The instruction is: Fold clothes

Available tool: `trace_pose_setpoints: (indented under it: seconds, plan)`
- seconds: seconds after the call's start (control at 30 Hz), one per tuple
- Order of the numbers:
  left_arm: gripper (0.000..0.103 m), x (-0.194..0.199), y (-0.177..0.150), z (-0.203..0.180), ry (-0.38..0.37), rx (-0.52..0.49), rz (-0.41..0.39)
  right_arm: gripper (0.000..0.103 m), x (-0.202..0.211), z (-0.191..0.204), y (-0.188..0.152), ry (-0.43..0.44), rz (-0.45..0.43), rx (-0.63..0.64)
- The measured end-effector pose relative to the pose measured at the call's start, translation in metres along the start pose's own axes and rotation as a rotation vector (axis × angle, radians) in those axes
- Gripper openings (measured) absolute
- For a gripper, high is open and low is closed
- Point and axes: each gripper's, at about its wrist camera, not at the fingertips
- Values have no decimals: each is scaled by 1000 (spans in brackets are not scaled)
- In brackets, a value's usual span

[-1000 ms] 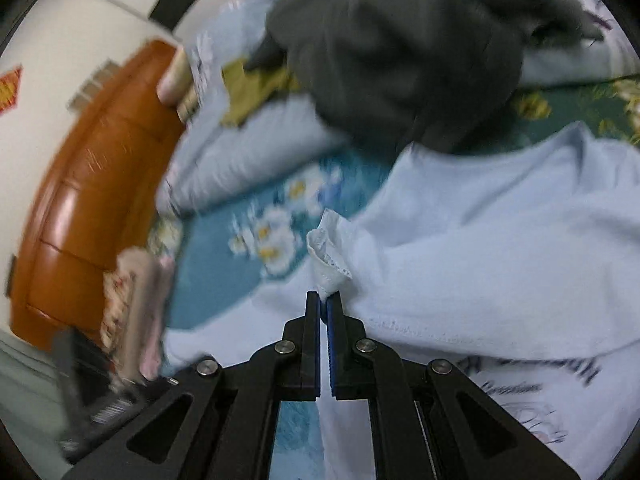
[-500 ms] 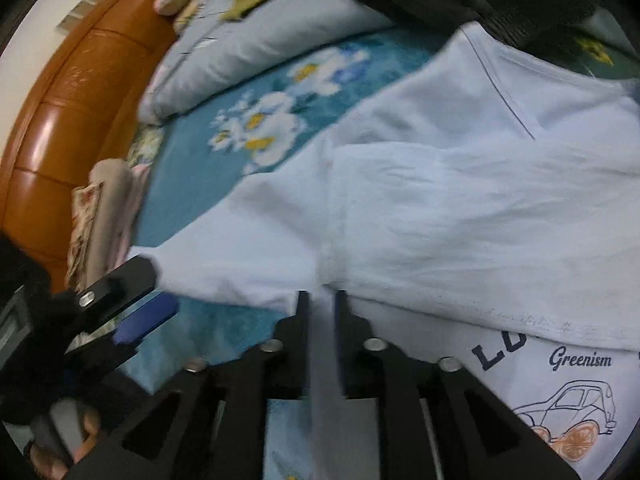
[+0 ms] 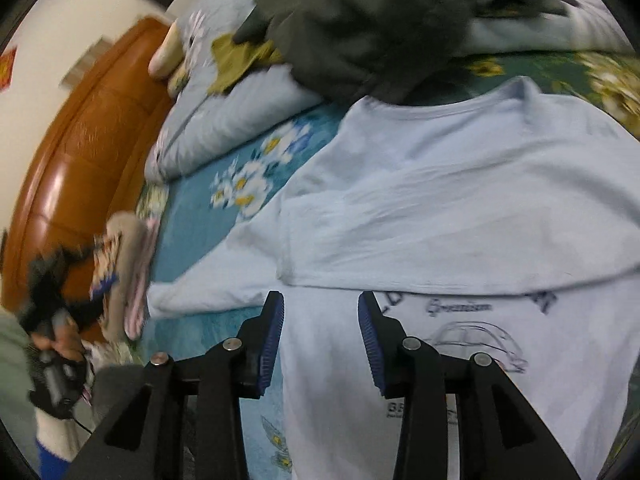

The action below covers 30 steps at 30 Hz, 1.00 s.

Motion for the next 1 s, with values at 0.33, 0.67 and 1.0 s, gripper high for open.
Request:
trace_pose_setpoints:
  seconds: [0.33, 0.67, 1.0]
  plan:
    - [63, 0, 34, 95, 184, 15, -5, 40, 2, -6, -2, 20, 3, -44]
    - [45, -36, 26, 117, 255, -28, 52, 40, -1, -4, -4, 32, 6, -67]
    - [4, -35, 25, 79, 248, -191, 39, 40, 5, -8, -6, 44, -11, -84]
Point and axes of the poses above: each gripper's, at about its wrist camera, not at the fingertips, and x roughly against the way its jaws point, z to its left, y to its top, and after that the axes turned 2 degrees about x, right-handed
